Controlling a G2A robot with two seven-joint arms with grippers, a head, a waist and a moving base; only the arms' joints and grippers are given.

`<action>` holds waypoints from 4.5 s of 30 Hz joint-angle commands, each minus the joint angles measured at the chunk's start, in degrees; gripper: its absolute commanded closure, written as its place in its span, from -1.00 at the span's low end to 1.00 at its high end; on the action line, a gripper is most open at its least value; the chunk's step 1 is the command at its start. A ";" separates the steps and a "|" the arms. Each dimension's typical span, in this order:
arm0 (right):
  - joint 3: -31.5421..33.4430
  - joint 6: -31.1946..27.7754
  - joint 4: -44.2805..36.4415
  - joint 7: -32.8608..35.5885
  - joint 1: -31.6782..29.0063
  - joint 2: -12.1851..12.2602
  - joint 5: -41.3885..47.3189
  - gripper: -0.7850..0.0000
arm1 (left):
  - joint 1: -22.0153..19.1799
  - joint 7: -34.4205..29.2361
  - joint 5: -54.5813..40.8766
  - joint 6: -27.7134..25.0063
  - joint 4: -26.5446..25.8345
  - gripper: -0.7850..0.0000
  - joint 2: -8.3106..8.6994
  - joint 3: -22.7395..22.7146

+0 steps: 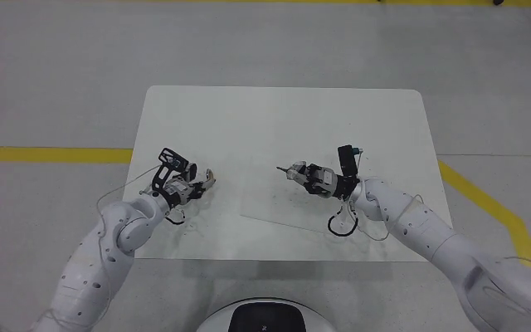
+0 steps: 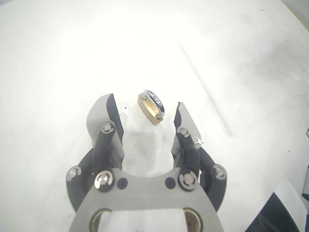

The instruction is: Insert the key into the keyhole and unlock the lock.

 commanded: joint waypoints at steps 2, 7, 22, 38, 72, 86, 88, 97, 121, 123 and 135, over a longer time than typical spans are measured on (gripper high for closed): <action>0.00 0.00 0.00 0.00 0.00 0.00 0.00 1.00 | -0.24 -0.04 0.00 0.24 0.26 0.18 -0.12 0.36; 0.00 0.00 0.00 0.00 0.00 0.00 0.00 1.00 | -0.40 -0.21 -0.15 0.25 0.39 0.85 -0.29 0.84; 0.00 0.00 0.00 0.00 0.00 0.00 0.00 1.00 | -0.54 -1.94 -2.70 -1.85 1.47 1.00 -0.32 0.09; 0.00 0.00 0.00 0.00 0.00 0.00 0.00 1.00 | -3.63 -13.72 -39.38 -9.28 5.95 1.00 -0.47 -4.93; 1.47 1.16 -1.06 2.79 -0.83 -0.29 1.84 1.00 | -11.14 -49.72 -92.01 -5.86 16.75 1.00 -1.08 -1.14; 11.68 0.00 -0.08 0.01 -2.78 0.32 2.24 1.00 | -22.65 -52.65 -116.24 2.50 28.70 1.00 -9.01 16.55; 12.69 0.00 -0.32 0.01 -3.04 0.69 3.11 1.00 | -24.48 -55.04 -117.63 2.99 30.18 1.00 -10.16 18.50; 12.69 0.00 -0.32 0.01 -3.04 0.69 3.11 1.00 | -25.58 -57.15 -116.99 2.57 31.12 1.00 -10.71 19.62; 13.94 0.28 0.53 2.32 -4.08 0.53 6.13 1.00 | -24.85 -51.53 -118.33 3.75 29.66 1.00 -11.54 19.97; 14.62 0.00 0.76 3.94 -4.21 0.23 8.26 1.00 | -25.23 -50.40 -120.19 4.39 29.61 1.00 -12.49 21.08; 18.39 0.00 -1.54 7.19 -5.85 -0.14 9.49 1.00 | -30.96 -48.06 -118.62 5.24 37.54 1.00 -17.33 27.04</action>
